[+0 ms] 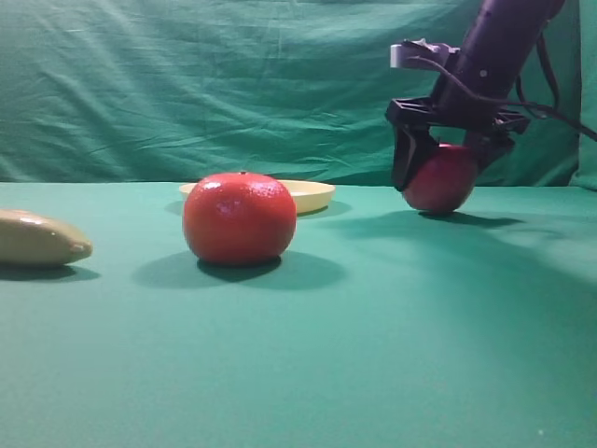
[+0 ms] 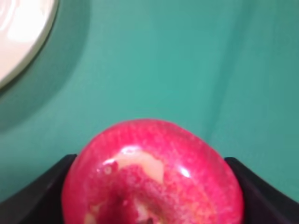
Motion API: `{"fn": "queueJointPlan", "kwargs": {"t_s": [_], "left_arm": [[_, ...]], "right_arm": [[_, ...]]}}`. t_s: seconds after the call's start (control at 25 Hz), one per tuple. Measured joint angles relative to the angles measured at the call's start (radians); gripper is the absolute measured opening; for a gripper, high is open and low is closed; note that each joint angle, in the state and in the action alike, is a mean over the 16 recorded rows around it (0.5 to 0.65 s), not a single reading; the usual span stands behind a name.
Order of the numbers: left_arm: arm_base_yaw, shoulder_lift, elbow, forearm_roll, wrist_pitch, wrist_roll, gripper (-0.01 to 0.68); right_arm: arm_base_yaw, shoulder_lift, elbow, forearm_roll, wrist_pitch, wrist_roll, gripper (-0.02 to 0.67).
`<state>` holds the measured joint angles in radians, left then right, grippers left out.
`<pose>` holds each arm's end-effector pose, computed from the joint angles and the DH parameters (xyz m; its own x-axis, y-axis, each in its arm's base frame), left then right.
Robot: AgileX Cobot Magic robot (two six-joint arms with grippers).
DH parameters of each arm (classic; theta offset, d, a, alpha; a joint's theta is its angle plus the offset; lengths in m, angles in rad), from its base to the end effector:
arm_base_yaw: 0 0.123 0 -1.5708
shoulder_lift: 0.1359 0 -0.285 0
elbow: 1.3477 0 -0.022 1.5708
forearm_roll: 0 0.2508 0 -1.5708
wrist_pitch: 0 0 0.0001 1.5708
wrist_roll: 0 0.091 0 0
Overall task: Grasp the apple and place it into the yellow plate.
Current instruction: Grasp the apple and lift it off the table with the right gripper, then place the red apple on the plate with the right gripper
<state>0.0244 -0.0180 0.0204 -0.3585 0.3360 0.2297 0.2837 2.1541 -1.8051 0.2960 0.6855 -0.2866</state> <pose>0.0532 -0.0093 0.1789 -0.2375 -0.1152 -0.9645 0.0626 0.9891 -0.1335 0.4651 0.1531 0.2222 -0.7450 -0.2733 -0.6085 -0.4231 0.8988 0.1144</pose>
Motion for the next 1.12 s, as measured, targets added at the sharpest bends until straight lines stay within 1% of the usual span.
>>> {"fn": "queueJointPlan", "kwargs": {"t_s": [0.28, 0.6, 0.84, 1.12], "left_arm": [[0.000, 0.000, 0.000, 0.000, 0.000, 0.000, 0.157], [0.000, 0.000, 0.000, 0.000, 0.000, 0.000, 0.157], [0.000, 0.000, 0.000, 0.000, 0.000, 0.000, 0.157], [0.000, 0.000, 0.000, 0.000, 0.000, 0.000, 0.157]], "right_arm": [[0.093, 0.026, -0.075, 0.080, -0.063, -0.068, 0.543], [0.194, 0.096, -0.082, 0.099, -0.165, -0.142, 0.552], [0.218, 0.141, -0.082, 0.098, -0.201, -0.156, 0.597], [0.210, 0.114, -0.082, 0.063, -0.183, -0.157, 0.644]]}}
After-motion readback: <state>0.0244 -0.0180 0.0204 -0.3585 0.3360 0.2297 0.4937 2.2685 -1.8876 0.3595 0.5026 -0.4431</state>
